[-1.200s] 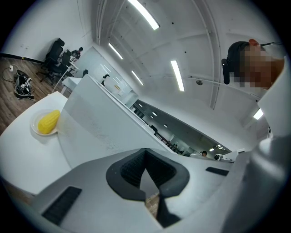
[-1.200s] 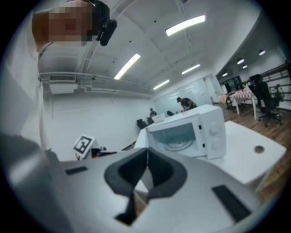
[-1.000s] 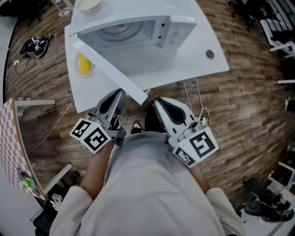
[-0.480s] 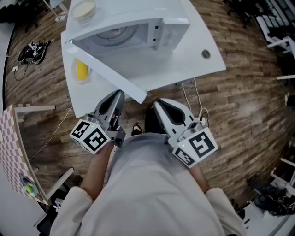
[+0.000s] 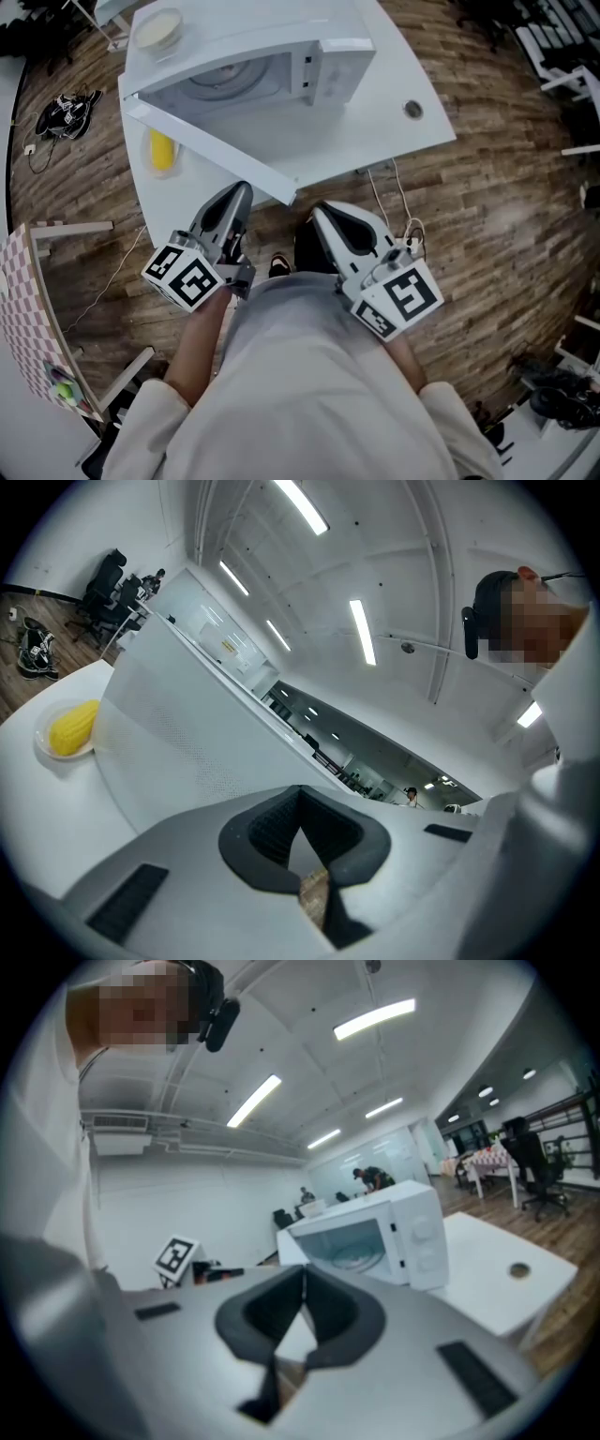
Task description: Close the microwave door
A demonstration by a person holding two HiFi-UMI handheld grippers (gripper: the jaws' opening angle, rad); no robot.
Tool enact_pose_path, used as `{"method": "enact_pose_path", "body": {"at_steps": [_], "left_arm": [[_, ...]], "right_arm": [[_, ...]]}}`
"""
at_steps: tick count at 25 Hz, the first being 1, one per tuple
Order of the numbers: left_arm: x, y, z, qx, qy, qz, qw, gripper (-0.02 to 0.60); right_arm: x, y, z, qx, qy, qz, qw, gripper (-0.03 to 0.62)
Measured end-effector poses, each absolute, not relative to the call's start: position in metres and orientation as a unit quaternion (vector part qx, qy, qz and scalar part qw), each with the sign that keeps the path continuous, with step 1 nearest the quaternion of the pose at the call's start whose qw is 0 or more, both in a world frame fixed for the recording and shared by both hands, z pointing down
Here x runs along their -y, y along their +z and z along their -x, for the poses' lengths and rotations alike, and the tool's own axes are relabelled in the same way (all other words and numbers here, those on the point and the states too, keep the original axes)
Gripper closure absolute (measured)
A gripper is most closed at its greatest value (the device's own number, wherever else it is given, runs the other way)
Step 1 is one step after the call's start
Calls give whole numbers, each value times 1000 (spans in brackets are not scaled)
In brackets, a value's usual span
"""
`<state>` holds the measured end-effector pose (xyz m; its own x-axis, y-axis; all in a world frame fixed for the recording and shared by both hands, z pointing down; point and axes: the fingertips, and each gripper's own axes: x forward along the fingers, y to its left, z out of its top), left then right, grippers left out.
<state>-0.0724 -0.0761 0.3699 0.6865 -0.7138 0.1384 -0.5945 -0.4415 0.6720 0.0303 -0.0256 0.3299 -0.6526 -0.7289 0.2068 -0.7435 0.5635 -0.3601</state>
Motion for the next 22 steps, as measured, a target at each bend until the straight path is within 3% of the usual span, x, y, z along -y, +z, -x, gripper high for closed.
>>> {"method": "enact_pose_path", "body": {"at_steps": [22], "left_arm": [[95, 376, 58, 370, -67, -847, 376, 565]], "right_arm": [[43, 337, -44, 873, 229, -431, 7, 571]]}}
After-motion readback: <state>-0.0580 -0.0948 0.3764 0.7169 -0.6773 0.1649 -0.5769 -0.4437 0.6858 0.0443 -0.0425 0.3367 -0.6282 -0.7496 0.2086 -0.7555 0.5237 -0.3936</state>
